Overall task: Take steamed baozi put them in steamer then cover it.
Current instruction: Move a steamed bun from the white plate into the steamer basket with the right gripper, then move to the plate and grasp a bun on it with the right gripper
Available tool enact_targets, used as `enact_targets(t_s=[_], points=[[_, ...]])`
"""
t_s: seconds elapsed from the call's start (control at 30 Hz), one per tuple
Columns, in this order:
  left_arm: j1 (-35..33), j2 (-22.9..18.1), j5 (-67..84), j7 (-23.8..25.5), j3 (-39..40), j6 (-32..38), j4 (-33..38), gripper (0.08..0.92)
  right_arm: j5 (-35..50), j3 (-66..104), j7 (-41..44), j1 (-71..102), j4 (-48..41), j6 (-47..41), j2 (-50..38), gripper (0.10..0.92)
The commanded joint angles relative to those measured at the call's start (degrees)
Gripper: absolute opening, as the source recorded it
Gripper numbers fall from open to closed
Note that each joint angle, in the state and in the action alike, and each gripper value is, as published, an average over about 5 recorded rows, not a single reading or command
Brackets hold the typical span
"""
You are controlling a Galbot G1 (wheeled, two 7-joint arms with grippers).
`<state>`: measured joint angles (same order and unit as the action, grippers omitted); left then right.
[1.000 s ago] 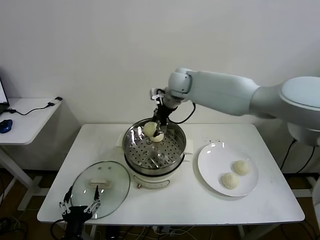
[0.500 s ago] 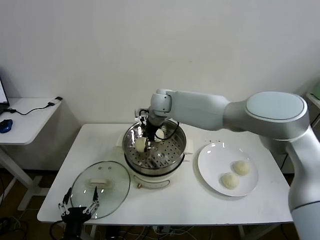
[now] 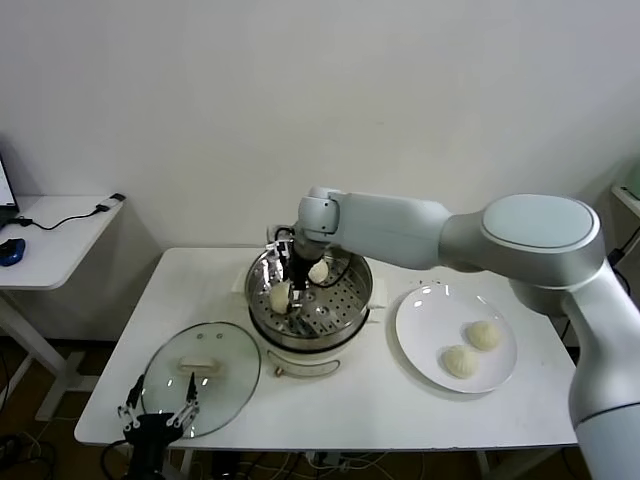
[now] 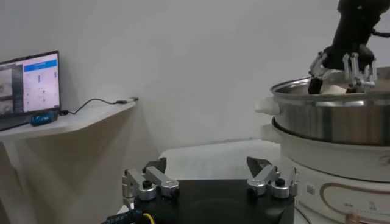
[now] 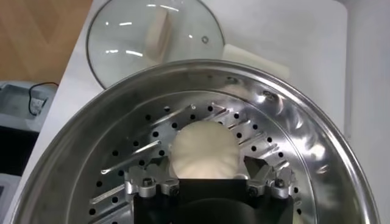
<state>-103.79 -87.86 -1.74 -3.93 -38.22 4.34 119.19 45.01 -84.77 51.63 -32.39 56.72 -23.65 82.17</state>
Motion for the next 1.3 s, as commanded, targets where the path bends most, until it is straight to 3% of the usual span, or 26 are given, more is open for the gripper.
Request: enact_targets(t_s=[0.03, 0.3, 0.67, 0.97, 1.3], points=[[-0.1, -0.1, -0.1, 0.0, 0.1, -0.1, 0.2, 0.823, 2.0, -1.6, 5.8, -10.2, 8.2, 3.1, -10.5, 0.823], [-0.4, 0.1, -0.3, 0.0, 0.3, -0.2, 0.3, 0.823, 1.5, -8.1, 11.0, -20.3, 17.3, 7.0, -26.7, 0.823], [-0.8, -0.2, -1.3, 0.0, 0.6, -0.6, 0.5, 0.823, -18.0, -5.7, 11.5, -10.5, 25.6, 8.1, -45.1, 0.823], [-1.3, -0.8, -1.6, 0.2, 0.2, -0.6, 0.6, 0.823, -31.4, 5.3, 11.1, 8.2, 21.6, 8.2, -50.0, 0.823], [-1.5, -1.1, -2.3, 0.2, 0.0, -0.7, 0.1, 0.823, -36.9, 15.7, 10.4, 22.4, 17.5, 8.5, -48.3, 0.823]])
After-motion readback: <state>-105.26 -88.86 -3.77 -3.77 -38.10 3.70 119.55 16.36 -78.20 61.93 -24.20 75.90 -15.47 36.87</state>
